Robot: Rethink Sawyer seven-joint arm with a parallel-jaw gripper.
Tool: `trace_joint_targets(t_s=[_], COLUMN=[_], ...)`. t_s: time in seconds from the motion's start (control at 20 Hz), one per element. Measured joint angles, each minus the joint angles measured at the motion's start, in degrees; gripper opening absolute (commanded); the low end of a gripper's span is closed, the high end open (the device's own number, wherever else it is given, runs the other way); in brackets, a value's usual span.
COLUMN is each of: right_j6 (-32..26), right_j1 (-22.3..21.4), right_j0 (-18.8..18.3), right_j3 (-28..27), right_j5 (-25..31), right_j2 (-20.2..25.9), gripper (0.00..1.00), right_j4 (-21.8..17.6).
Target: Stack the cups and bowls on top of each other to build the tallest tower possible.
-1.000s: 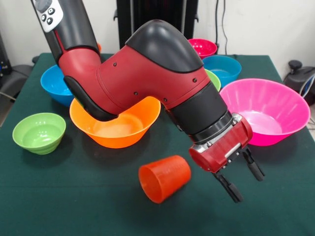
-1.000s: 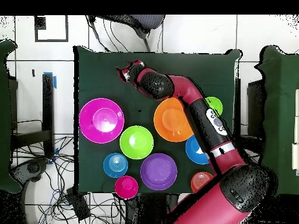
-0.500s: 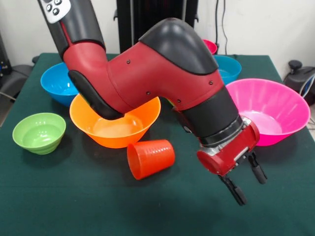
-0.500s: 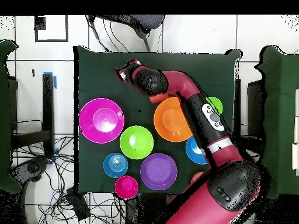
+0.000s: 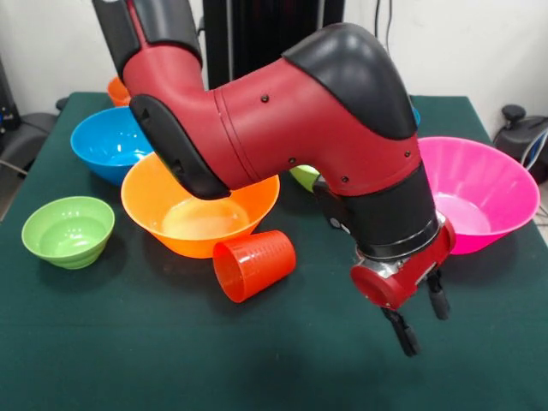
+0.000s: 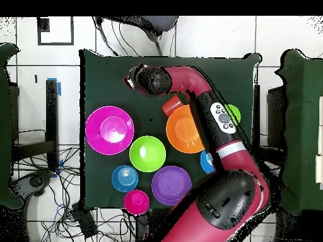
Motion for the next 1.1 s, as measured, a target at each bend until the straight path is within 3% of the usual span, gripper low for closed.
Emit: trace_joint_targets(t_s=[0.45, 1.1], right_j6=[0.0, 0.0], right_j1=[-1.64, -0.55], right_j0=[6.17, 9.28], right_j3=[-7.98, -18.56], right_j5=[12.19, 19.32], right_j2=[-6.79, -10.65], gripper=[1.0, 1.0], right_j4=[0.0, -0.3])
